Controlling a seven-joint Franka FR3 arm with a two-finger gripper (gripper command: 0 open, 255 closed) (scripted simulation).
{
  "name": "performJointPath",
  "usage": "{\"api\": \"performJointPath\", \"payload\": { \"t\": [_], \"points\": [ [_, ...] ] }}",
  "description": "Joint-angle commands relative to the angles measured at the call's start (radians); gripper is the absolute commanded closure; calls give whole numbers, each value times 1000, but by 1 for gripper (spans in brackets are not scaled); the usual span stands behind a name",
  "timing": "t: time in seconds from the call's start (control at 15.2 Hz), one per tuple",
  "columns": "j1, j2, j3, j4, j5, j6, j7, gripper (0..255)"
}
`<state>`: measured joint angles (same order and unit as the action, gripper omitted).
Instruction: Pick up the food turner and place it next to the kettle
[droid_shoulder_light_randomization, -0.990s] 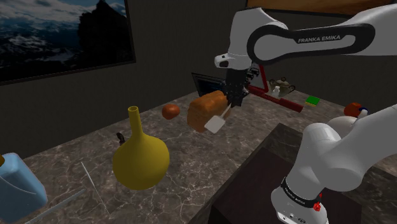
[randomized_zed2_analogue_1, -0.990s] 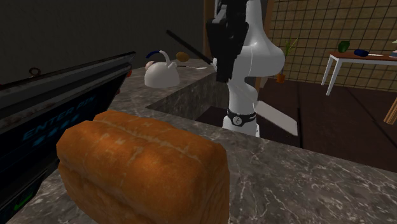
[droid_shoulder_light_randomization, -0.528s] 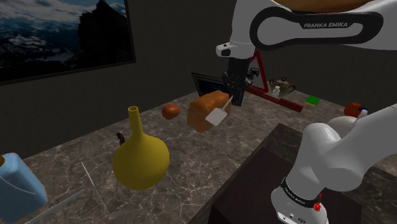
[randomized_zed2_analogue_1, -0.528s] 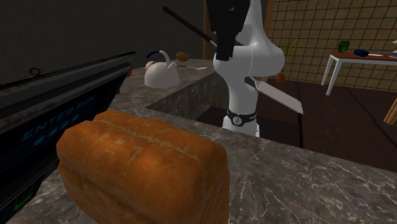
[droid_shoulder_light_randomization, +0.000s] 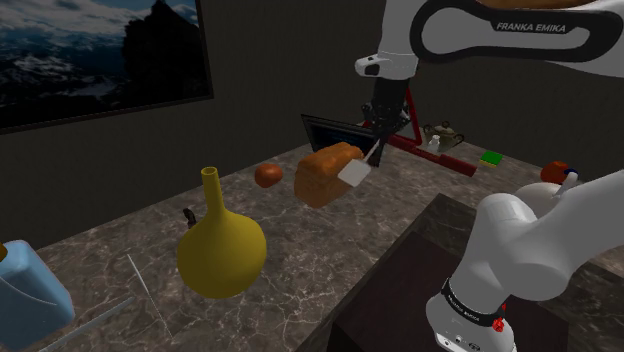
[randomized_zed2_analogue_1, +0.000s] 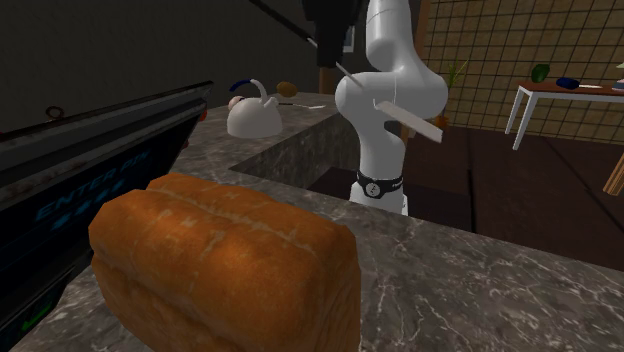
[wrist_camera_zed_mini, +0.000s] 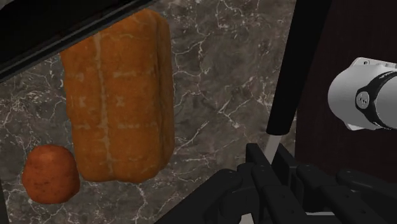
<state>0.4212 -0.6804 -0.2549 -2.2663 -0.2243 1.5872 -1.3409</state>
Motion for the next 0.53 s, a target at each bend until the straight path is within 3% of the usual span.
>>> {"api": "performJointPath", "payload": {
  "t": [0.0,0.46],
  "points": [
    [-21,-44,-30,-23,-28,-14,-40,255],
    [-92,-155,-141,-55,-133,-62,-188,255]
  ]
}}
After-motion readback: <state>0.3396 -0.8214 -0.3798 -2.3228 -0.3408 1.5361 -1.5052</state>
